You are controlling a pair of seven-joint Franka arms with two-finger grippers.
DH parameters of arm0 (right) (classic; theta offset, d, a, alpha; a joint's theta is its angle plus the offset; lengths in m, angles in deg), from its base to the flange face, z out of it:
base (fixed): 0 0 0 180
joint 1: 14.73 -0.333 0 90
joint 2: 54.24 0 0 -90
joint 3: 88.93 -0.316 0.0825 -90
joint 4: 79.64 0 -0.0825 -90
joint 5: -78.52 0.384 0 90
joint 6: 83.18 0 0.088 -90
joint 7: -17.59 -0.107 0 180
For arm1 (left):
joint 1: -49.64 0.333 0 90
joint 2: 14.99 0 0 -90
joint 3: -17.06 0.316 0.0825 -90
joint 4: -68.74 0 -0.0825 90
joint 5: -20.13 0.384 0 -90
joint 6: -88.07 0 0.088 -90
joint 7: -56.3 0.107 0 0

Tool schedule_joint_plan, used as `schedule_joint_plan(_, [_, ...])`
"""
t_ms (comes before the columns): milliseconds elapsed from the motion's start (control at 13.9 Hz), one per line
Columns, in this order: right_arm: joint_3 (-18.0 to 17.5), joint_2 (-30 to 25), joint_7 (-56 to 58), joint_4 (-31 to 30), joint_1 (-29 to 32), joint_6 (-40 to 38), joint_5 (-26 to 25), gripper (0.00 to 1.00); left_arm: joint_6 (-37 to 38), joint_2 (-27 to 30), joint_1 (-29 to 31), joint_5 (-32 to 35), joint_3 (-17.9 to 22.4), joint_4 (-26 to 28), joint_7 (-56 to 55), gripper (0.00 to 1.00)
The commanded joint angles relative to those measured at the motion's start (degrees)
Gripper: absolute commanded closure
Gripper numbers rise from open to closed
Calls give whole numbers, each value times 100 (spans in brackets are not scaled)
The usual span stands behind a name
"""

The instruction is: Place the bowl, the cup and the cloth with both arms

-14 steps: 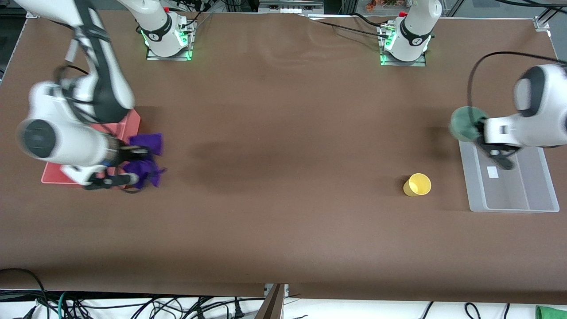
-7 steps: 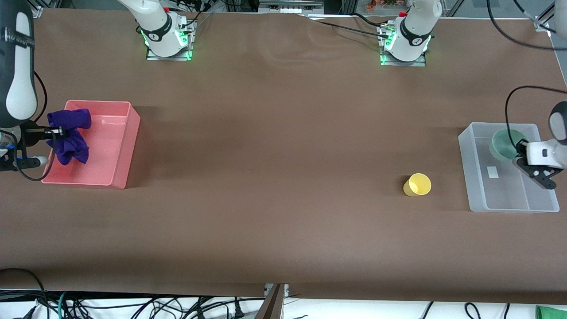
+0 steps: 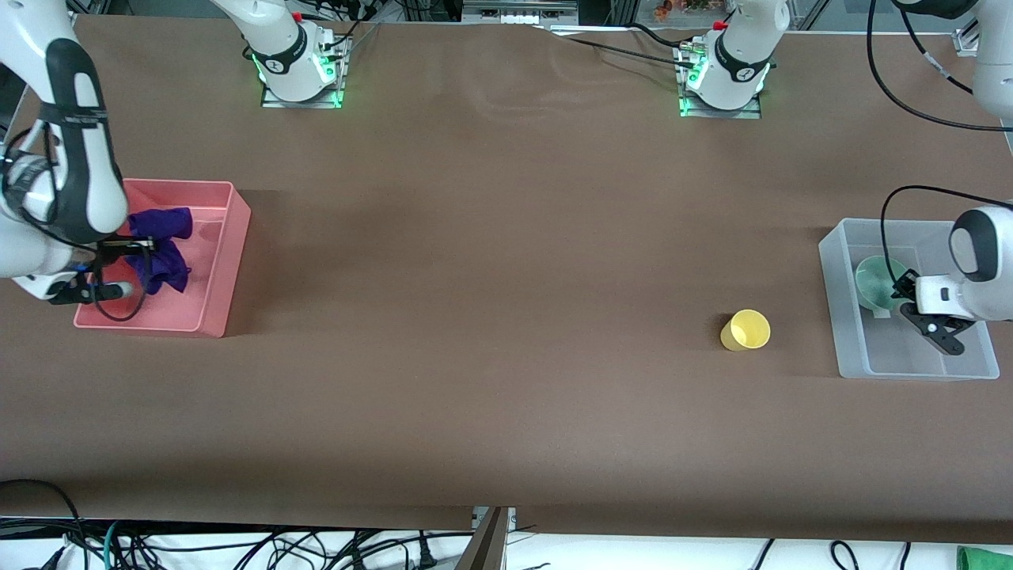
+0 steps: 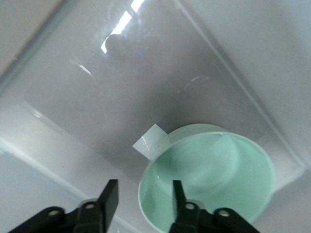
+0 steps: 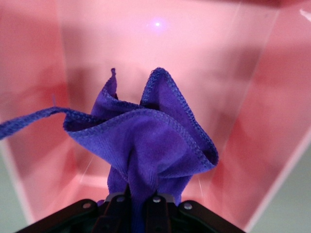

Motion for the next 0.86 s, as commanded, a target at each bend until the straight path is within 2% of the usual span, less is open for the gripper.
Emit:
schedule_joint_plan(0, [39, 9, 110, -275, -24, 495, 11, 100, 753, 751, -112, -208, -321, -88, -236, 0])
schedule_joint_plan(72, [39, 18, 102, -274, -24, 583, 20, 55, 868, 892, -148, -208, -419, -105, -586, 0])
schedule_joint_plan(144, [39, -8, 110, -257, -32, 558, 37, 1, 878, 928, -174, -217, -533, -123, -912, 0])
schedule_joint_plan(216, [31, -113, 102, -222, -32, 497, 38, 0, 878, 928, -166, -252, -717, -141, -1324, 0])
schedule_joint_plan(360, [4, -385, 101, 66, -32, 208, 64, 0, 878, 876, -183, -846, -937, -132, -2307, 0])
schedule_joint_plan(504, [-39, -500, 110, 837, -50, -676, 46, 0, 860, 675, -323, -1304, -1070, -114, -3414, 0])
schedule_joint_plan(648, [-398, -579, 67, 1734, -50, -1723, 55, 0, 791, 420, -525, -2190, -1105, -80, -4155, 0])
schedule_joint_plan(792, [-802, -728, 49, 2220, -50, -2349, 55, 0, 633, 208, -561, -2614, -1105, -97, -4412, 0])
